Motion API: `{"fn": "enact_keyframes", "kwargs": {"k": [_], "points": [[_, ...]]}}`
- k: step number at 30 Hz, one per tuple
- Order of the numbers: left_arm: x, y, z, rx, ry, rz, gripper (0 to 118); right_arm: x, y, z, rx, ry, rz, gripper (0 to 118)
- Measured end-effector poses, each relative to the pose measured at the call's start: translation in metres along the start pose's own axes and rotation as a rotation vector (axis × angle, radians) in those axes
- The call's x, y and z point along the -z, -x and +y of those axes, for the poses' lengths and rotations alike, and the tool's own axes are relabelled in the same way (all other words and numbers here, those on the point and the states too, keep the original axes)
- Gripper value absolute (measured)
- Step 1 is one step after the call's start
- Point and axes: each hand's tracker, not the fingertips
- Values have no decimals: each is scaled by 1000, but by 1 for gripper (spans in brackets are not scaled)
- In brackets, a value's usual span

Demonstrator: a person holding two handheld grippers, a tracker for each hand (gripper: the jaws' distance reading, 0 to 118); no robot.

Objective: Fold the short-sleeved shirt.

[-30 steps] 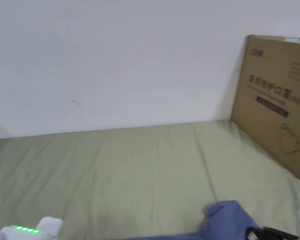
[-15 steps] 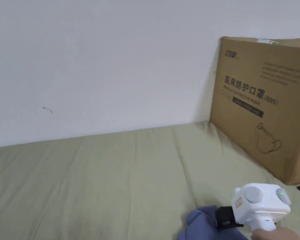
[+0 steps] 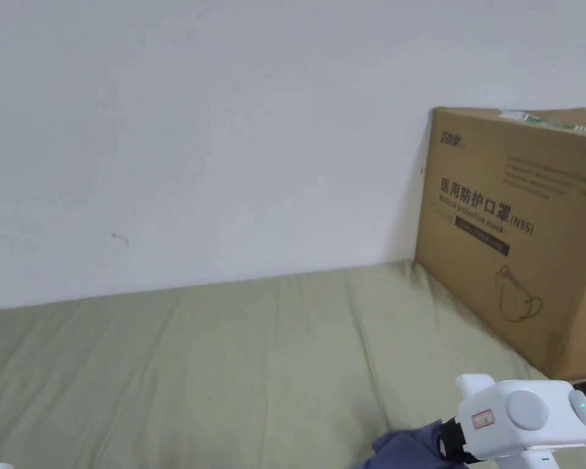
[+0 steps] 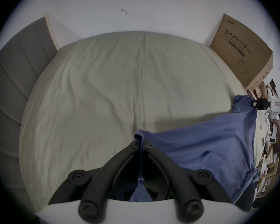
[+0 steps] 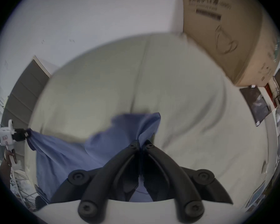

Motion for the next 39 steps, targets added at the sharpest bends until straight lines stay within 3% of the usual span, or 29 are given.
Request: {"fn": "enact_keyframes", "kwargs": {"k": [7, 12, 20, 32, 39], "points": [[-104, -4, 7, 9, -178, -5, 2, -132, 16, 27, 48, -215, 66, 2], [-176, -2, 21, -7, -335, 0, 2, -200, 41, 58, -24, -324, 66, 2], [-241, 5, 66, -45, -516, 12, 2, -280, 85, 122, -7, -505, 89, 2], [-218, 14, 210, -149, -638, 59, 2, -276, 136, 274, -68, -679, -46, 2], [-200, 13, 290, -159, -718, 101, 3, -262, 142, 335, -48, -790, -88, 2]]}}
